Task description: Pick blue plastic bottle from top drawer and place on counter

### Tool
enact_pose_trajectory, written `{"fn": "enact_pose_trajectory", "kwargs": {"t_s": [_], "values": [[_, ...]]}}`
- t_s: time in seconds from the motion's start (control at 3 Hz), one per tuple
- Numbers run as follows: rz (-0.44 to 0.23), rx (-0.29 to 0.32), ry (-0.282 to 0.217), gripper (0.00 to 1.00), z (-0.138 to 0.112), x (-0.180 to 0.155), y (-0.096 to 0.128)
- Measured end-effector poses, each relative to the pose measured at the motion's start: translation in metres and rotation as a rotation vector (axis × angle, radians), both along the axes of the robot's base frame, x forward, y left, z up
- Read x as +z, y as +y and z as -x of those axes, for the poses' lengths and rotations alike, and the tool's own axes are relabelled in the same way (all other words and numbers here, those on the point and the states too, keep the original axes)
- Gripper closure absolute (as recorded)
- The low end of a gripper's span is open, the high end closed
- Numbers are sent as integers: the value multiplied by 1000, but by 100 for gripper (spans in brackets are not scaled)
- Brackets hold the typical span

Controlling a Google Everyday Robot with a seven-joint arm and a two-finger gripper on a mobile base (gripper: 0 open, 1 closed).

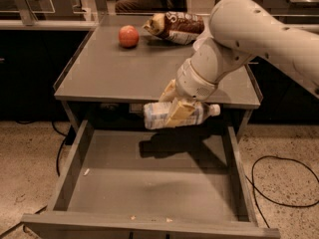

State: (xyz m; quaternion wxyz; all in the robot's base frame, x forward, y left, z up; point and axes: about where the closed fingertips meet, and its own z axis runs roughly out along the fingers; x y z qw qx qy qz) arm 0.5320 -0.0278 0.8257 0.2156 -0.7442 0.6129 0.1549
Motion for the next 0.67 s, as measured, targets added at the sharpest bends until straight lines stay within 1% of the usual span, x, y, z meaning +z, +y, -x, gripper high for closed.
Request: {"fn": "enact_pose_trajectory", "kwargs": {"t_s": [0.33, 0.67], "values": [[-5, 4, -8, 100, -7, 7, 0], [14, 11, -31, 100, -14, 24, 0]]}}
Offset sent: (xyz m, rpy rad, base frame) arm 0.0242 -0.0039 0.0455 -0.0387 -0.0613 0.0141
